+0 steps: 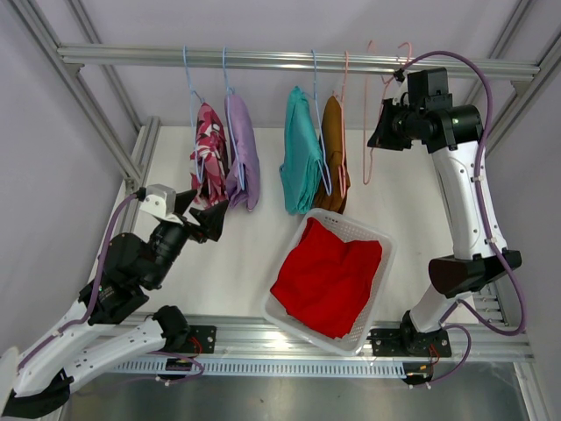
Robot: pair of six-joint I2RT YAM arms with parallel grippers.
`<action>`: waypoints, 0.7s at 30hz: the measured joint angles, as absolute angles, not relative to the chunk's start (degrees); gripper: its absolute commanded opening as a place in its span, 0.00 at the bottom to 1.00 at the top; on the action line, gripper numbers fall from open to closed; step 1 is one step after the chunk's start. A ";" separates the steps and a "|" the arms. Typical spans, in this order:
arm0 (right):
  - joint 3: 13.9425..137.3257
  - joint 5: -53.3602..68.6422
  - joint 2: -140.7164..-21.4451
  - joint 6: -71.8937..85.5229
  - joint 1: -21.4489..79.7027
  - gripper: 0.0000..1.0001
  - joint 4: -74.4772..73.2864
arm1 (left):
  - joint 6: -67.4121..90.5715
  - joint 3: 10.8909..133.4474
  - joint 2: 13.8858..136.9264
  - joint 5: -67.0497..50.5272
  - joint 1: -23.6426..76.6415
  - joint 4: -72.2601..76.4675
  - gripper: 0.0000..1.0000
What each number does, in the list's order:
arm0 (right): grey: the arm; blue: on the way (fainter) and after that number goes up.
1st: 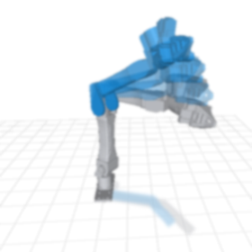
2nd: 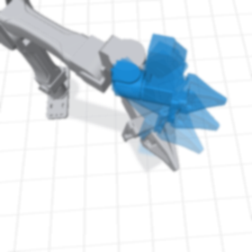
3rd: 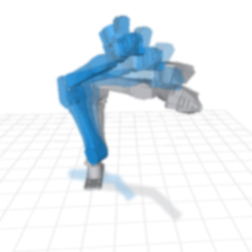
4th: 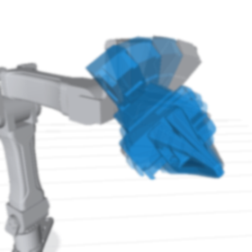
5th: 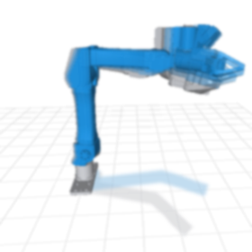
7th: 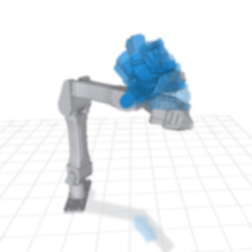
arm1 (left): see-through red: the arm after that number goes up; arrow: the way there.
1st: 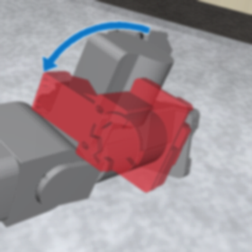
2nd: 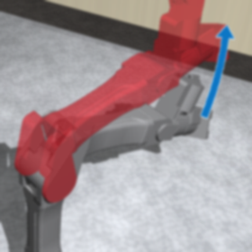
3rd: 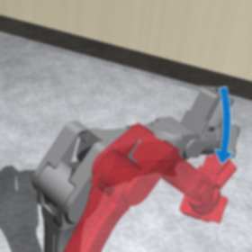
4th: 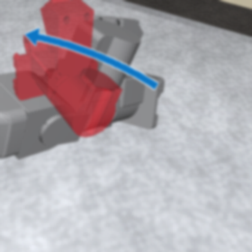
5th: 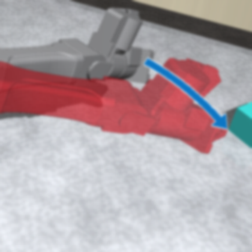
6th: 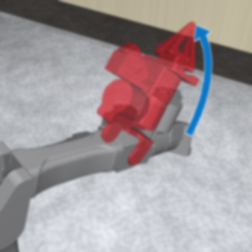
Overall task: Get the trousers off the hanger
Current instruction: Place the hanger at the clothesline.
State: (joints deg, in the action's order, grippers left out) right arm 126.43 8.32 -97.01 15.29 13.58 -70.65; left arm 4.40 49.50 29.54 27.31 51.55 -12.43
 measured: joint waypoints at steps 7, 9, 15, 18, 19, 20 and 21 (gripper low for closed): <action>126.43 8.84 -97.10 15.29 13.58 0.00 -70.63 | 4.40 49.50 29.54 27.31 51.55 -12.43 0.82; 126.43 9.21 -97.19 15.29 13.58 0.00 -70.63 | 4.40 49.50 29.52 27.31 51.55 -12.43 0.82; 126.23 9.58 -97.25 15.29 13.58 0.00 -70.57 | 4.40 49.47 29.21 27.29 51.55 -12.27 0.82; 125.97 9.56 -97.23 15.29 13.58 0.06 -70.52 | 4.40 49.47 29.19 27.29 51.55 -12.14 0.82; 125.93 9.56 -97.25 15.27 13.58 0.07 -70.52 | 4.40 49.47 29.19 27.29 51.55 -12.12 0.82; 125.86 9.56 -97.23 15.27 13.58 0.07 -70.50 | 4.38 49.47 29.19 27.29 51.55 -12.10 0.82; 125.78 9.56 -97.23 15.27 13.56 0.07 -70.48 | 4.38 49.47 29.19 27.29 51.55 -12.10 0.82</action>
State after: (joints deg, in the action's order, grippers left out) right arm 125.78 9.56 -97.23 15.27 13.56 -70.48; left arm 4.38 49.47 29.19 27.29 51.55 -12.10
